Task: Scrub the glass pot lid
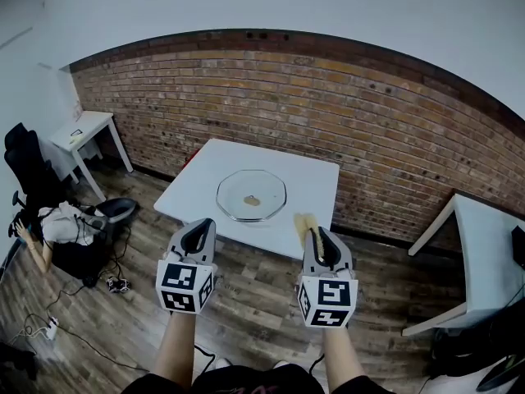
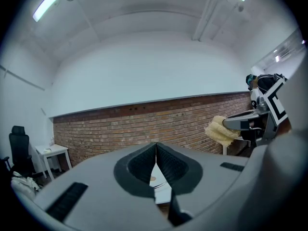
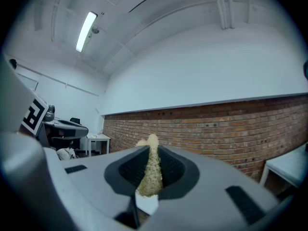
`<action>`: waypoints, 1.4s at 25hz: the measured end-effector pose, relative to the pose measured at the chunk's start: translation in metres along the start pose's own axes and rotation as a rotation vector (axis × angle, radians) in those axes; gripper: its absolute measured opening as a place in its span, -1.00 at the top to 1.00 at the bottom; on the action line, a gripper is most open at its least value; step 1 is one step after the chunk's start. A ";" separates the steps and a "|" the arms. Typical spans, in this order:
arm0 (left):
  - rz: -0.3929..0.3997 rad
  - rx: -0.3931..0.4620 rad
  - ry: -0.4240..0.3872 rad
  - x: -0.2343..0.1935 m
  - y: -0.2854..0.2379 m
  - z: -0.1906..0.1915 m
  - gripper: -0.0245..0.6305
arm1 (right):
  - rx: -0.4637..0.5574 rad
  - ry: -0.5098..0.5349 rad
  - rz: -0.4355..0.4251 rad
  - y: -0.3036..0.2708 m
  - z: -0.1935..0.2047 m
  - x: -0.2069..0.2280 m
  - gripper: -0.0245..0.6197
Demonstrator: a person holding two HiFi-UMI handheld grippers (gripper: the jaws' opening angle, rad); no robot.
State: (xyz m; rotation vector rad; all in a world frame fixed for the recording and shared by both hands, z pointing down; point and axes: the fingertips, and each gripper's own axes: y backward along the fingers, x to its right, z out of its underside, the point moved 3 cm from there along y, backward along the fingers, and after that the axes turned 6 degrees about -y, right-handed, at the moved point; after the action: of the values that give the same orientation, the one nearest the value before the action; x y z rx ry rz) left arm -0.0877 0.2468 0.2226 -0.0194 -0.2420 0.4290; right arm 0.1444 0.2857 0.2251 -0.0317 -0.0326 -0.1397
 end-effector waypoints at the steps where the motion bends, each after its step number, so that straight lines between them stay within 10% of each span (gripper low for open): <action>1: -0.002 0.000 -0.002 0.004 -0.002 -0.002 0.89 | 0.001 0.001 -0.006 0.000 0.000 0.003 0.75; 19: -0.053 -0.033 -0.024 0.049 -0.021 -0.002 0.89 | -0.006 -0.019 -0.104 -0.008 0.015 0.046 0.75; 35: -0.036 -0.025 -0.004 -0.022 -0.097 0.027 0.89 | 0.009 -0.001 -0.097 -0.105 0.019 0.025 0.75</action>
State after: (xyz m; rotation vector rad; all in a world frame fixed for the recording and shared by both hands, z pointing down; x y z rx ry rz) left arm -0.0739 0.1483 0.2507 -0.0389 -0.2513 0.3897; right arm 0.1535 0.1789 0.2476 -0.0207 -0.0358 -0.2369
